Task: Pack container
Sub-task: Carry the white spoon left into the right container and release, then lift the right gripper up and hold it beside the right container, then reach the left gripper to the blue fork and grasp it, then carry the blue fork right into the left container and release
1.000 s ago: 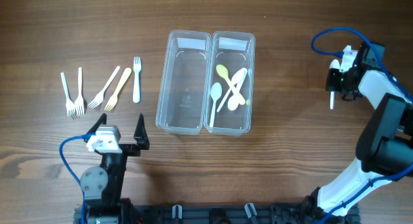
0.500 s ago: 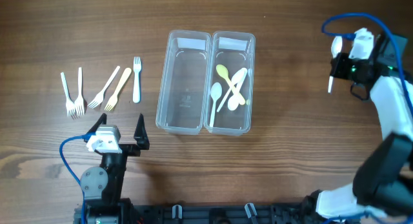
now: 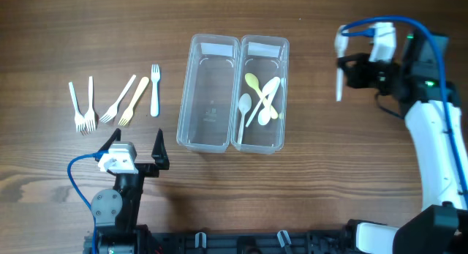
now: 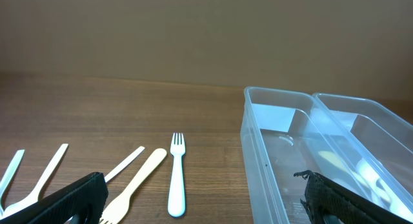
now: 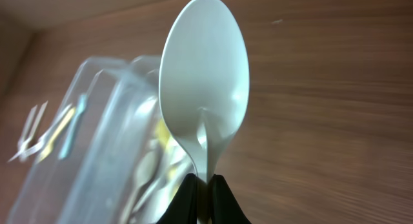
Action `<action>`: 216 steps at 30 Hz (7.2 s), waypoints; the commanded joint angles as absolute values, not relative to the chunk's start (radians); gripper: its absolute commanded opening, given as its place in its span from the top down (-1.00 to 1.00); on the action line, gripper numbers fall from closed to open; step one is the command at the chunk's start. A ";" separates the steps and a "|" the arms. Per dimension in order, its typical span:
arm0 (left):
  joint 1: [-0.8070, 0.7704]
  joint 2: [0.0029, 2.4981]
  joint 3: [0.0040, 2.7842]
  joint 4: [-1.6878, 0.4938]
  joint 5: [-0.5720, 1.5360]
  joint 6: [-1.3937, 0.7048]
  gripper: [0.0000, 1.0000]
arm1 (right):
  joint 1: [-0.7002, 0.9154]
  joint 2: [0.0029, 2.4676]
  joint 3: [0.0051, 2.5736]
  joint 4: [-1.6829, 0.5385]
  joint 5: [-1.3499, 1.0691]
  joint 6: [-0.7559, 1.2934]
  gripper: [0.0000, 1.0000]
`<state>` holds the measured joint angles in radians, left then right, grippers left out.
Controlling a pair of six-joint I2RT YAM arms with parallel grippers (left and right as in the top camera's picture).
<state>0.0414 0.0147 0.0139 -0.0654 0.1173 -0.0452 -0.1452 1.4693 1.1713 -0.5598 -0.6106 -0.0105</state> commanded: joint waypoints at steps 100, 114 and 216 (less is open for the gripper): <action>0.042 0.023 0.068 0.054 0.284 -0.088 -1.00 | 0.094 1.575 1.172 -0.408 -0.063 0.145 -1.00; 0.041 0.910 0.979 -0.522 0.212 -0.057 -0.99 | 0.094 1.575 1.172 -0.408 -0.063 0.146 -1.00; -0.138 1.490 1.362 -0.676 0.228 -0.030 0.92 | 0.094 1.575 1.172 -0.405 -0.063 0.146 -0.99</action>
